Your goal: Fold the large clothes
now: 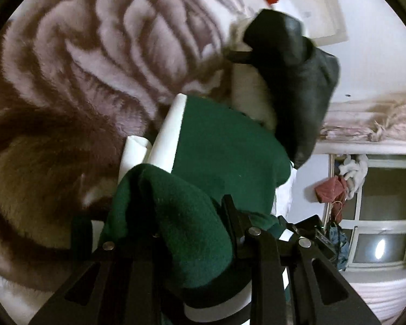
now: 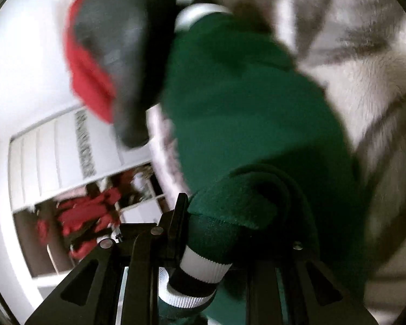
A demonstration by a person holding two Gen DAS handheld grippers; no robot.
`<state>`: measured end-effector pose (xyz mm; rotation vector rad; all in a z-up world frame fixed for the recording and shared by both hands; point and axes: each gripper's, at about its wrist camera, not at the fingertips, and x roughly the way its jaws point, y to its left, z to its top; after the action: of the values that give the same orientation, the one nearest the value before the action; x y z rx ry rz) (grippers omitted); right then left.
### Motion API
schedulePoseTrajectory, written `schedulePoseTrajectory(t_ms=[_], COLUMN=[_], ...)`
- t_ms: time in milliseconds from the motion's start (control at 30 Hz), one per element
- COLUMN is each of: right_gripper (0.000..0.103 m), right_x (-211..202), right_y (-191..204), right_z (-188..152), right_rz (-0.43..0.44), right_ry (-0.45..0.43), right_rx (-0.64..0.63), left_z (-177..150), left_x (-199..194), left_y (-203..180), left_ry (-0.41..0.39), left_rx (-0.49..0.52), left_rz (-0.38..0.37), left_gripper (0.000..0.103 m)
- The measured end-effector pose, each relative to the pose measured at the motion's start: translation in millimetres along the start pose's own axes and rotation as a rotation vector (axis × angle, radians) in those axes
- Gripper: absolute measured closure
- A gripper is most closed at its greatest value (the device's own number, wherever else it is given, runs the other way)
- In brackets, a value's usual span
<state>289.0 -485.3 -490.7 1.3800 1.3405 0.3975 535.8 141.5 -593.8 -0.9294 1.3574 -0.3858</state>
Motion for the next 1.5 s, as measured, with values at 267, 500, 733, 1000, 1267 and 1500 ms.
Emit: schedulePoseTrajectory(t_ms=[267,500,733,1000,1267,1500], right_gripper=[0.077,0.052,0.027,0.017,0.000,0.049], right_x=[8,-11,-35,-59,29,51], right_y=[20,47,57,74,13,6], right_z=[20,32,39,32,57,61], right_rz=[0.080,0.186,0.106,-0.301,-0.410,-0.232], right_ry=[0.081,0.027,-0.068,-0.071,0.202,0.252], right_rx=[0.056,0.107,0.018,-0.355,-0.473,-0.408], left_z=[-5,27,24,17,-49,-126], left_x=[-48,-33,-37,-83,-109,-125], left_y=[-56,-63,-72,-128,-68,-7], left_ry=[-0.007,-0.026,-0.089,-0.349,-0.458,-0.424], left_rx=[0.056,0.030,0.061,0.303,0.203,0.054], left_rz=[-0.010,-0.024,0.078,0.239,0.494,0.651], left_gripper=[0.072,0.029,0.027,0.007,0.007,0.008])
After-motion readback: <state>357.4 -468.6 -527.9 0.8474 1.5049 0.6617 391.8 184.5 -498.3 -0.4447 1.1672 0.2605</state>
